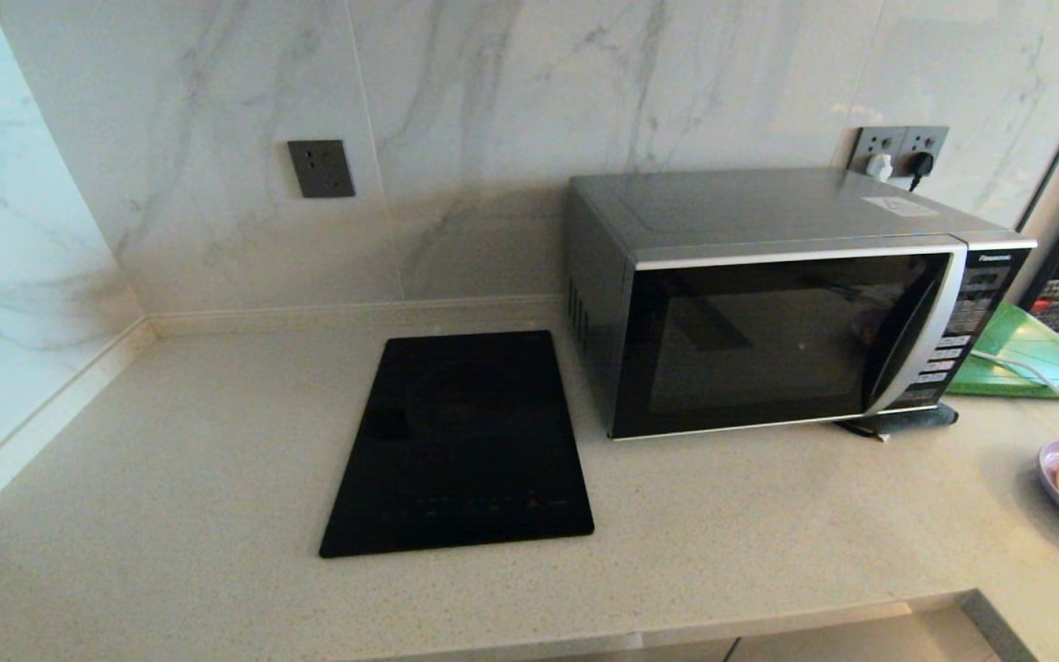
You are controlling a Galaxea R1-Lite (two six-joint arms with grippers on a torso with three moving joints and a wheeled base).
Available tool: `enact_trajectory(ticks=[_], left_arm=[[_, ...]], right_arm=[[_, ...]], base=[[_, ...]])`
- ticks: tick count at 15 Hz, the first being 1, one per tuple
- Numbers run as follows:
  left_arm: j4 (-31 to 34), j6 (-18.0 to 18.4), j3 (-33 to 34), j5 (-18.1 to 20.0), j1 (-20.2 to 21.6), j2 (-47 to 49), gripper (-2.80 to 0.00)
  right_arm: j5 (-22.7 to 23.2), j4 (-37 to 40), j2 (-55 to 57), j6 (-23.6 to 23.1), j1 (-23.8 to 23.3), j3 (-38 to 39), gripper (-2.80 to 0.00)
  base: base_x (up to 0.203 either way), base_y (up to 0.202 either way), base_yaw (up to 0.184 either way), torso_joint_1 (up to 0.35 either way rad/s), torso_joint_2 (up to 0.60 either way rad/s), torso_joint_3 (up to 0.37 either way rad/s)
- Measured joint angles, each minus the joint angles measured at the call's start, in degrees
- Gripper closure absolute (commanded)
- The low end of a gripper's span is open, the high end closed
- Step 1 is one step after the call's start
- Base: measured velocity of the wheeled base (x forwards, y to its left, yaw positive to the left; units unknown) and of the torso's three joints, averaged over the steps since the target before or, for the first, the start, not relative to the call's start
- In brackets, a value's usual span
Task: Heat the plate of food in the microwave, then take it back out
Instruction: Open the microwave oven
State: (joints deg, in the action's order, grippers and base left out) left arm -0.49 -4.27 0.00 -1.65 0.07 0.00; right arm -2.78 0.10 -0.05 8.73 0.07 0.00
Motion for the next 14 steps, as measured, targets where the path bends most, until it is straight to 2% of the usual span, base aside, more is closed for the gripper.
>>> enact_trajectory(ticks=[10,14], left_arm=[[-0.01,0.02,0.00,0.02,0.00,0.00,0.00],[0.00,0.02,0.00,0.02,0.00,0.00,0.00]], right_arm=[[-0.27,-0.02,0.00,0.02,0.00,-0.16,0.00],[-1.52,3.18,2.91,0.51,-0.07,-10.49,0.00]], base=[[0.000,0.000,0.000,0.000,0.00,0.000],[0.000,0.000,0.000,0.000,0.00,0.000]])
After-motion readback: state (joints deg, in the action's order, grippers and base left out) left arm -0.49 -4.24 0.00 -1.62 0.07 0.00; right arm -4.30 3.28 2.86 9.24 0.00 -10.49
